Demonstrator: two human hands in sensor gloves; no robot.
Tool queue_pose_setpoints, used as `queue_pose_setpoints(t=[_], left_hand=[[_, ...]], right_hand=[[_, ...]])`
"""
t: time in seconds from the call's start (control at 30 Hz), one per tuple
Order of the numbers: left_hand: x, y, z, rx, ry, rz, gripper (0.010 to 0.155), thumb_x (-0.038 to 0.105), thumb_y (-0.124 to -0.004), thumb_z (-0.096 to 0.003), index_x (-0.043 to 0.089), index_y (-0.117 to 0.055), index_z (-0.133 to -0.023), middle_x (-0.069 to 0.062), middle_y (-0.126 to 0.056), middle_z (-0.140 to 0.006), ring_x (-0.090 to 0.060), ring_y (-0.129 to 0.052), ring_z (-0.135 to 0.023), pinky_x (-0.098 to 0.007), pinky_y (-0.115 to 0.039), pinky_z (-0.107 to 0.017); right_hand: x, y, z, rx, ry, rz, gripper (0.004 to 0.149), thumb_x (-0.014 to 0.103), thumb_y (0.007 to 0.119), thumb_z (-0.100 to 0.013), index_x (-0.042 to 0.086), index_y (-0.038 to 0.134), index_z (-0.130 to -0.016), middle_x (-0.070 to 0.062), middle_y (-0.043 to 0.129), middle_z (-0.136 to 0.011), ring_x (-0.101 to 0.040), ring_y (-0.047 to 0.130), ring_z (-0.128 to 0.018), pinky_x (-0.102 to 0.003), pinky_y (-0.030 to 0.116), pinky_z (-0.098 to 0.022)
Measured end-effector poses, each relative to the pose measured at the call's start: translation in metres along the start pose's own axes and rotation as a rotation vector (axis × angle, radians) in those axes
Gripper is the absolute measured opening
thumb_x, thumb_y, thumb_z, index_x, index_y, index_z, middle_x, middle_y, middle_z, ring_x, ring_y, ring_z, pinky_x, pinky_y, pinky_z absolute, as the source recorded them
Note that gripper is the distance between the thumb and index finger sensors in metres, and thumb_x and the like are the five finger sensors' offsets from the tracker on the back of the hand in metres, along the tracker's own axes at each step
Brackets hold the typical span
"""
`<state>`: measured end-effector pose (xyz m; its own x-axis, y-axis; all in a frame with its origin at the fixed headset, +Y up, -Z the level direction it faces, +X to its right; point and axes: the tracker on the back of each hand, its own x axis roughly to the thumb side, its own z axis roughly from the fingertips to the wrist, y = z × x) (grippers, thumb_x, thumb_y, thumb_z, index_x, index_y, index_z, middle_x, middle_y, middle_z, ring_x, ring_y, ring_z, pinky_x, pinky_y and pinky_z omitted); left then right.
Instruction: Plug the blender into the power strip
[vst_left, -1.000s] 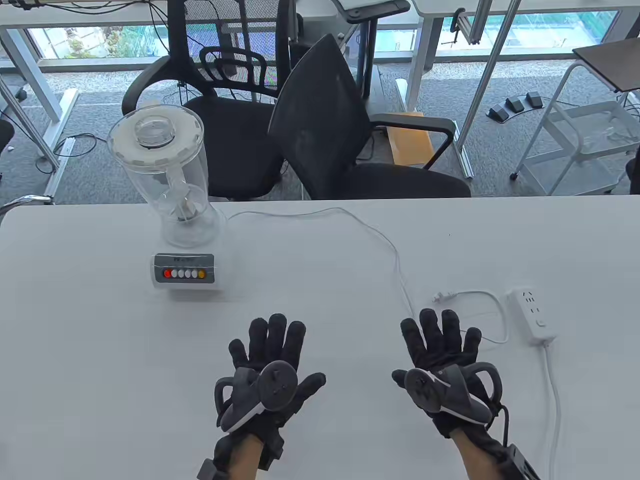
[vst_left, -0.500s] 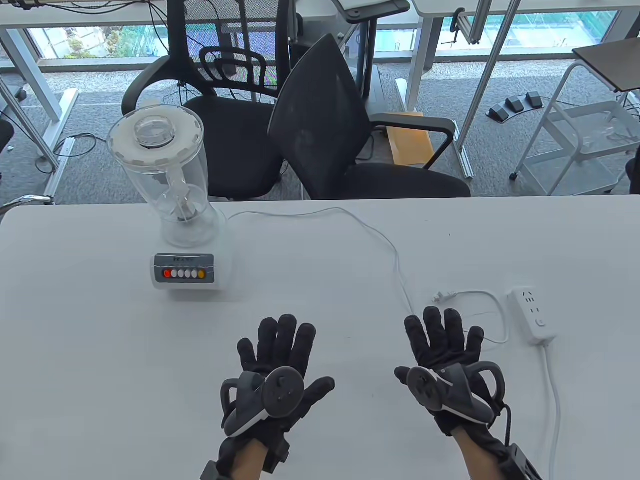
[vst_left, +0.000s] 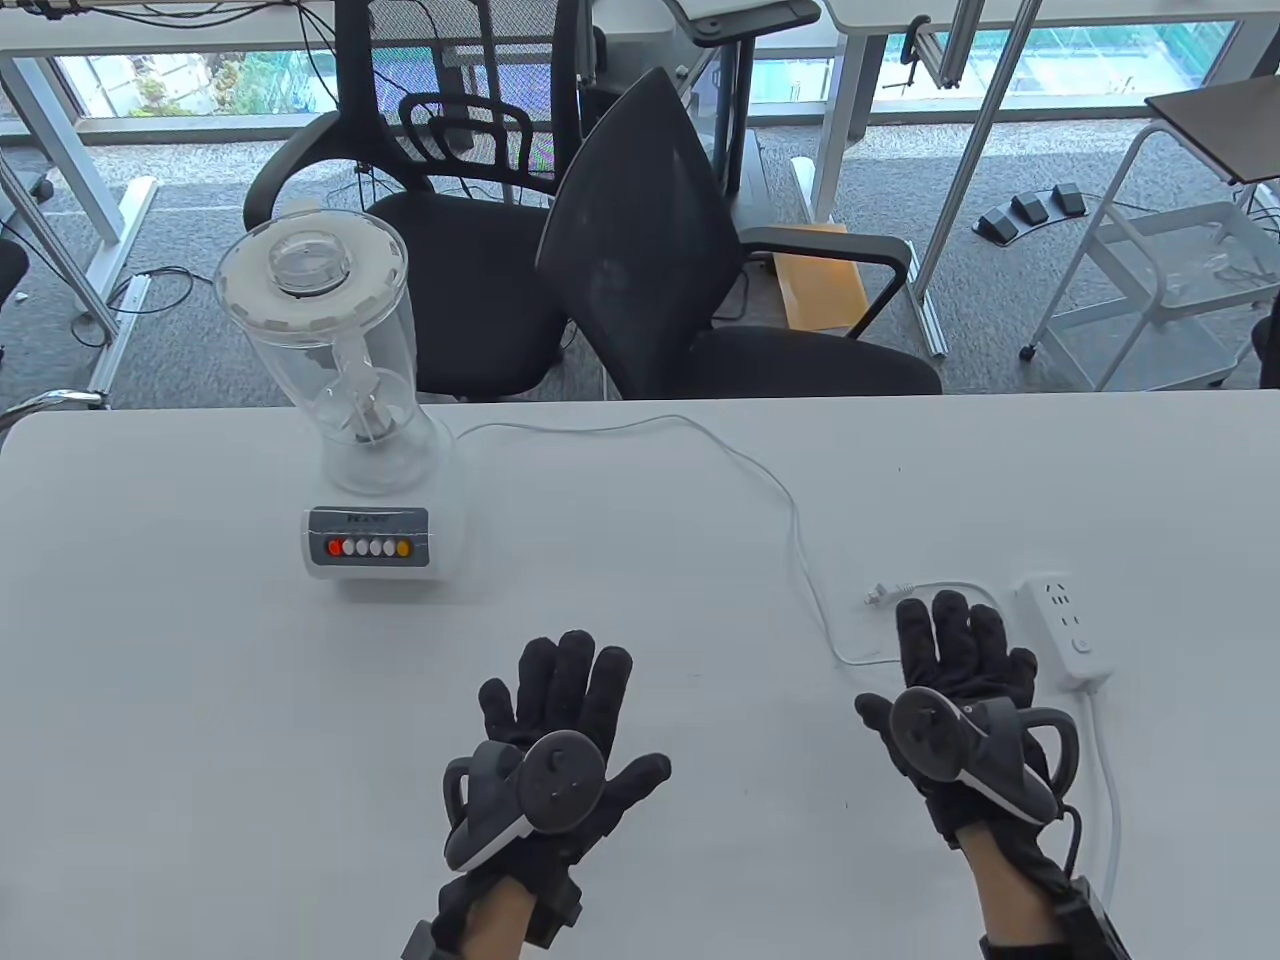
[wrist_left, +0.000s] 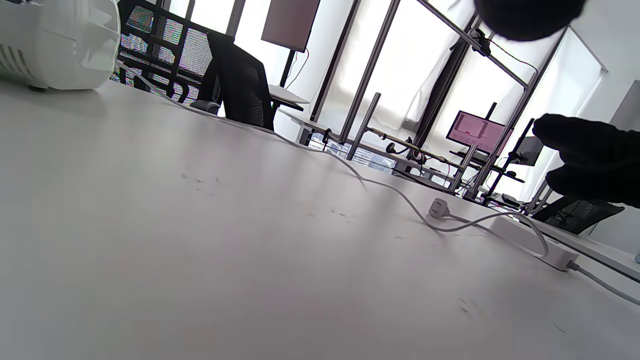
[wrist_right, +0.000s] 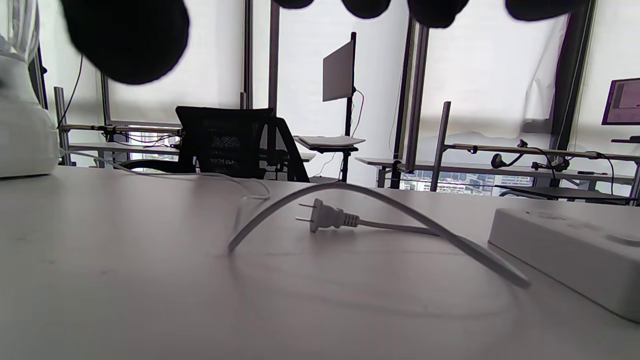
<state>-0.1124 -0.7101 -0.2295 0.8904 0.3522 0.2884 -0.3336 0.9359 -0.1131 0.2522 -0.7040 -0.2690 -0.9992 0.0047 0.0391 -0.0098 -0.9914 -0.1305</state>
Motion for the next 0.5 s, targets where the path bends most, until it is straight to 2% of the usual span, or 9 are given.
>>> queue_pose_setpoints(t=[0.3, 0.5], left_hand=[[-0.003, 0.003, 0.001, 0.012, 0.01, 0.011, 0.094, 0.073, -0.059, -0.0449, 0.036, -0.006, -0.112, -0.008, -0.006, -0.126, -0.046, -0.009, -0.118, -0.078, -0.017, -0.073], [-0.004, 0.003, 0.001, 0.005, 0.013, 0.01, 0.094, 0.073, -0.06, -0.0449, 0.036, -0.006, -0.112, -0.009, -0.006, -0.126, -0.046, -0.009, -0.118, -0.078, -0.018, -0.073]], right_hand=[[-0.068, 0.003, -0.026, 0.046, 0.222, -0.092, 0.094, 0.053, 0.072, -0.049, 0.007, 0.024, -0.115, -0.031, 0.022, -0.116, -0.065, 0.032, -0.102, -0.081, 0.043, -0.062], [-0.113, 0.02, -0.038, 0.115, 0.416, -0.221, 0.087, 0.045, 0.072, -0.05, 0.007, 0.027, -0.114, -0.029, 0.026, -0.116, -0.064, 0.035, -0.102, -0.08, 0.046, -0.062]])
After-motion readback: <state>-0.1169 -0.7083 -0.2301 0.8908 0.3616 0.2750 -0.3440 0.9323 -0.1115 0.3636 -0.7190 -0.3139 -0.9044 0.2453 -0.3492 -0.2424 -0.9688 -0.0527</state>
